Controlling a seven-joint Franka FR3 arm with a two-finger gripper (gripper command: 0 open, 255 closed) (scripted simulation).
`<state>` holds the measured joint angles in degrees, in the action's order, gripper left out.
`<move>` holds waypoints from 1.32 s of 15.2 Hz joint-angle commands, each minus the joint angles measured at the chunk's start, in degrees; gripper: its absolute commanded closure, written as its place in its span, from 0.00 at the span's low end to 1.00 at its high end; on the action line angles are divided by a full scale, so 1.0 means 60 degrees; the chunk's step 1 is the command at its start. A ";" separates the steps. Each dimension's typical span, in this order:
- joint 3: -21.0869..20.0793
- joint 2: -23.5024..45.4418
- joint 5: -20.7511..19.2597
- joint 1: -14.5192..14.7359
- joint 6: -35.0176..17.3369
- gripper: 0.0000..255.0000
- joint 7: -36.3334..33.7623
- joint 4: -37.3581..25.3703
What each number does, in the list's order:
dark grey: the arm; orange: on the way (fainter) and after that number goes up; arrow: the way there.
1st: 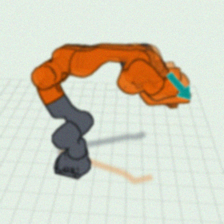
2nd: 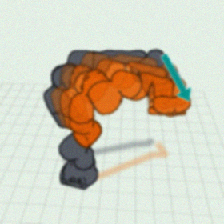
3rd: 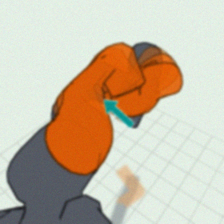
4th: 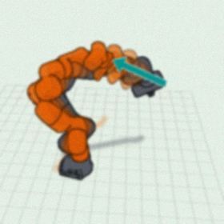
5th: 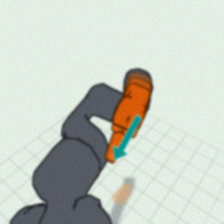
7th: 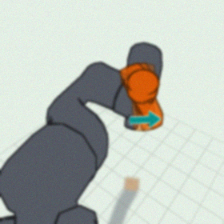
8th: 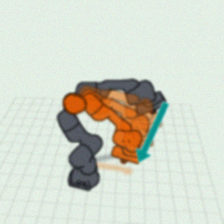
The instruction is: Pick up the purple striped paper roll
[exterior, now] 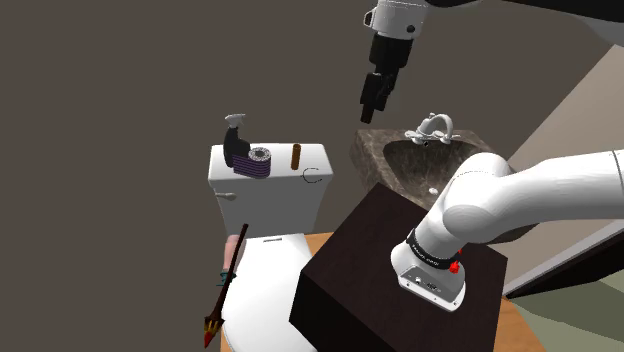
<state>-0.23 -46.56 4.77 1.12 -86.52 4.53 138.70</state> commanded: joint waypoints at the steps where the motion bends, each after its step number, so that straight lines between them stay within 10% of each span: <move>1: 0.0000 0.0000 0.0000 0.0000 0.0000 0.00 0.0000 0.0000; 20: -0.0557 0.6165 0.0053 -0.0367 -0.5654 0.00 -0.1317 -0.0910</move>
<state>-3.39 -12.25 5.20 -1.03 -119.06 -2.71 134.74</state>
